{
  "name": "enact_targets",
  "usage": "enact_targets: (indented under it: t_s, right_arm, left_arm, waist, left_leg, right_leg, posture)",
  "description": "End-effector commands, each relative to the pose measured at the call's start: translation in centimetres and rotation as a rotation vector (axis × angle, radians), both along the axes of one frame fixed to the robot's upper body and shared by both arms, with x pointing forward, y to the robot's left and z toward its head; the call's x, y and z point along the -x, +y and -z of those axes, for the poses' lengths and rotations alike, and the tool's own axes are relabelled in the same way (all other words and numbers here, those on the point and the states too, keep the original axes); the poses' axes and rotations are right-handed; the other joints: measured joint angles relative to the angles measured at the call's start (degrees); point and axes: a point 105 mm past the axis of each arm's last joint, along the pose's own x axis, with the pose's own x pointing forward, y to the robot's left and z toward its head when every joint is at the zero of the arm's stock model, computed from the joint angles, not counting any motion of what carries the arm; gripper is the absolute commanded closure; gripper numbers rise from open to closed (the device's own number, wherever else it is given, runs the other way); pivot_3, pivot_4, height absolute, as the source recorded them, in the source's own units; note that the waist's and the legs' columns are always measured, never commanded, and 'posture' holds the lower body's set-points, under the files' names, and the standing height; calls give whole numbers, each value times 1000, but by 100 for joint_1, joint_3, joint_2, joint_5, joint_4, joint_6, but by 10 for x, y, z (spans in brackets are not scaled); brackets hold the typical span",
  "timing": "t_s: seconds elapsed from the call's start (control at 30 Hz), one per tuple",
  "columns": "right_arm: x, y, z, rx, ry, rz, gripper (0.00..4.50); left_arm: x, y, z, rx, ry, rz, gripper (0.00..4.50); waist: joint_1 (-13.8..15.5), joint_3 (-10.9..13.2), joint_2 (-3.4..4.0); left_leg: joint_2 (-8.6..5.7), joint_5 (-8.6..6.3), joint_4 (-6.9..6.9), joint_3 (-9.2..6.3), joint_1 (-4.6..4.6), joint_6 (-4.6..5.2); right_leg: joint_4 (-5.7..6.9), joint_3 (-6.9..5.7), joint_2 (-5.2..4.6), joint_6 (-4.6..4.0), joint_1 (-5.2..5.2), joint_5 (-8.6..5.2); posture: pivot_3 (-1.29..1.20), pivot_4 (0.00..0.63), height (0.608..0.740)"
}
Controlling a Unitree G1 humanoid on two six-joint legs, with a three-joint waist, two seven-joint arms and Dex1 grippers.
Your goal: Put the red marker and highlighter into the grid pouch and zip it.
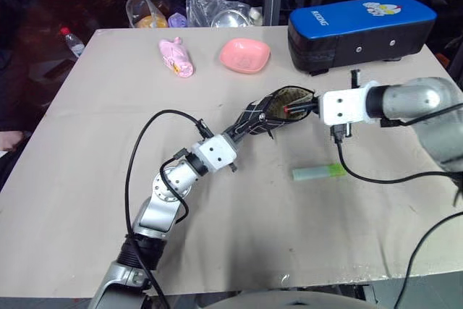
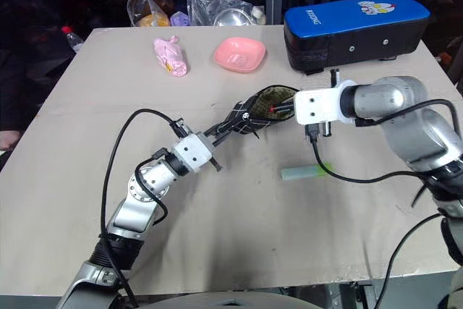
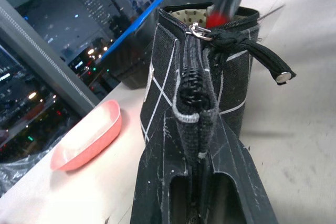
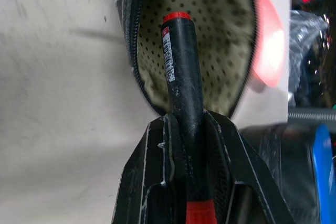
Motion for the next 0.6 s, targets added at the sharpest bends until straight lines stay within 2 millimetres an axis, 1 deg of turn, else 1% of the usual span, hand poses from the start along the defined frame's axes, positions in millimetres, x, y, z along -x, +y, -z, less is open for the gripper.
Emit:
enact_targets:
  t_s: [0.03, 0.13, 0.2, 0.27, 0.33, 0.43, 0.5, 0.53, 0.57, 0.6]
  right_arm:
    - [-6, 12, -8, 79, -85, -76, 4433]
    - [-5, 32, -5, 77, -82, -159, 4433]
    - [0, 42, -3, 32, -50, -204, 4433]
    - [6, 52, -3, -54, -6, -234, 4433]
    - [8, 61, -8, -151, 17, -251, 4433]
    - [8, 64, -12, -249, 61, -241, 4433]
    - [7, 59, -11, -238, 78, -227, 4433]
    - [6, 55, -10, -229, 93, -216, 3419]
    - [6, 51, -10, -223, 99, -210, 3146]
    - [6, 49, -12, -229, 100, -206, 2493]
  left_arm:
    - [7, -9, -14, 28, -34, 54, 4500]
    - [13, -17, -14, 35, -9, 106, 4500]
    - [15, -17, -14, 39, -5, 106, 4500]
    - [15, -15, -13, 46, 0, 94, 4500]
    - [15, -14, -13, 54, 6, 81, 4500]
    - [14, -13, -11, 70, 18, 68, 4500]
    - [14, -13, -10, 80, 26, 64, 4500]
    - [14, -13, -9, 86, 31, 61, 4500]
    - [13, -13, -9, 89, 34, 59, 4500]
    - [13, -13, -8, 94, 38, 55, 4500]
  waist:
    - [7, 0, 0]
    - [-2, 0, 0]
    - [1, 0, 0]
    - [2, 0, 0]
    - [3, 0, 0]
    - [5, 0, 1]
    - [20, 0, 1]
    - [20, 0, 1]
    - [17, 0, 1]
    - [17, 0, 1]
  left_leg:
    - [0, 1, 0, 0, -2, -2]
    - [0, 15, 1, -1, -8, -26]
    - [1, 17, 1, -2, -12, -28]
    - [1, 17, 1, -5, -17, -29]
    - [2, 18, 6, -7, -25, -30]
    - [1, 18, 17, -10, -32, -30]
    - [1, 17, 28, -17, -38, -29]
    - [1, 16, 33, -19, -39, -26]
    - [1, 13, 38, -21, -39, -22]
    - [1, 9, 41, -21, -39, -14]
  right_leg:
    - [0, 0, 0, 0, -3, 0]
    - [3, -1, 1, -1, -10, 1]
    - [4, -3, 3, -2, -13, 1]
    - [4, -5, 4, -3, -16, 1]
    - [5, -7, 3, -4, -20, 2]
    - [7, -13, 2, -3, -21, 3]
    - [10, -20, 1, -2, -20, 4]
    - [11, -22, 0, -2, -19, 4]
    - [13, -24, 0, -1, -17, 4]
    - [13, -24, 0, -1, -17, 5]
  posture:
    - [0, 150, 740]
    - [0, 150, 740]
    - [0, 150, 740]
    - [0, 150, 740]
    - [0, 150, 740]
    - [0, 150, 740]
    - [0, 150, 740]
    - [0, 150, 740]
    - [0, 150, 740]
    - [0, 150, 740]
